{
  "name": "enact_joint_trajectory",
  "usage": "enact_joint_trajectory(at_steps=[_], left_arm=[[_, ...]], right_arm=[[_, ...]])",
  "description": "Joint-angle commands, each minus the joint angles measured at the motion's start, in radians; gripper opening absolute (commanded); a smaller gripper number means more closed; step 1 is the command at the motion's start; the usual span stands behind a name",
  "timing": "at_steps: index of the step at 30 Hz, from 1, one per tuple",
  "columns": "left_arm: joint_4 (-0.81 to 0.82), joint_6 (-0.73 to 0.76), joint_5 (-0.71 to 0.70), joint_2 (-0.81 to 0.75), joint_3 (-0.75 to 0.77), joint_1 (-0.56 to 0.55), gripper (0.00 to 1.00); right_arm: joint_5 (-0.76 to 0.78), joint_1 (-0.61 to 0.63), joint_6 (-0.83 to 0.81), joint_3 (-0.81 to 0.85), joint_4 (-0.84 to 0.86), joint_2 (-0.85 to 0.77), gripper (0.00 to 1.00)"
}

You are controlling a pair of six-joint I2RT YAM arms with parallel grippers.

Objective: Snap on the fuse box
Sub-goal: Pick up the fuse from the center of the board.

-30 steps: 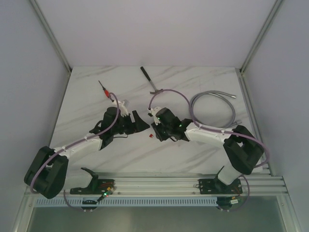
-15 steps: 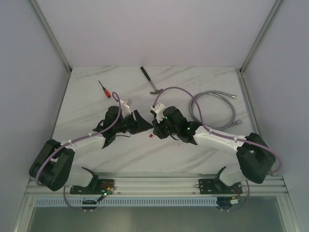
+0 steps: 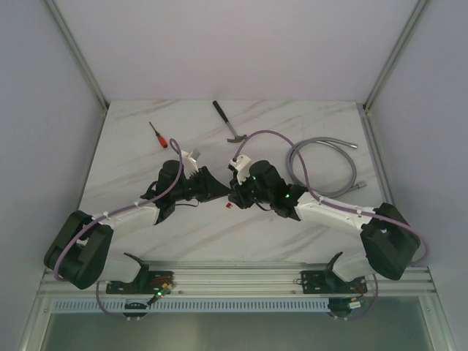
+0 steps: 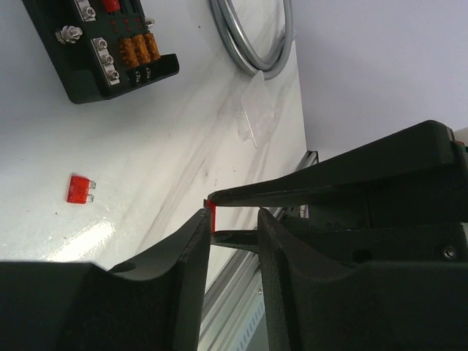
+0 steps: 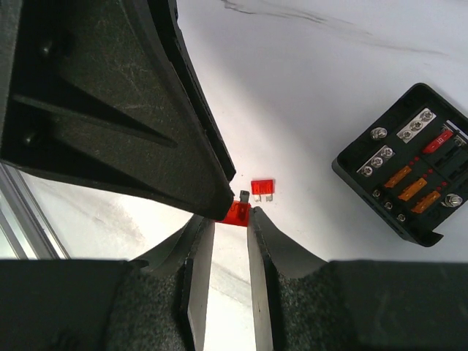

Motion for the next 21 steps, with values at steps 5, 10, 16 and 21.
enact_joint_trajectory(at_steps=[5, 10, 16, 21], left_arm=[[-0.031, -0.012, -0.06, -0.012, -0.02, 0.001, 0.4], [-0.024, -0.021, -0.051, -0.009, -0.021, 0.001, 0.38], [0.013, -0.045, -0.019, -0.006, -0.03, 0.001, 0.35], [0.031, -0.057, -0.011, -0.007, -0.035, -0.001, 0.32]], right_arm=[[-0.013, -0.005, 0.013, -0.023, 0.057, -0.038, 0.23], [-0.011, -0.005, 0.018, -0.029, 0.07, -0.045, 0.23], [-0.017, -0.005, 0.027, -0.036, 0.083, -0.047, 0.23], [-0.024, -0.005, 0.038, -0.04, 0.128, -0.047, 0.23]])
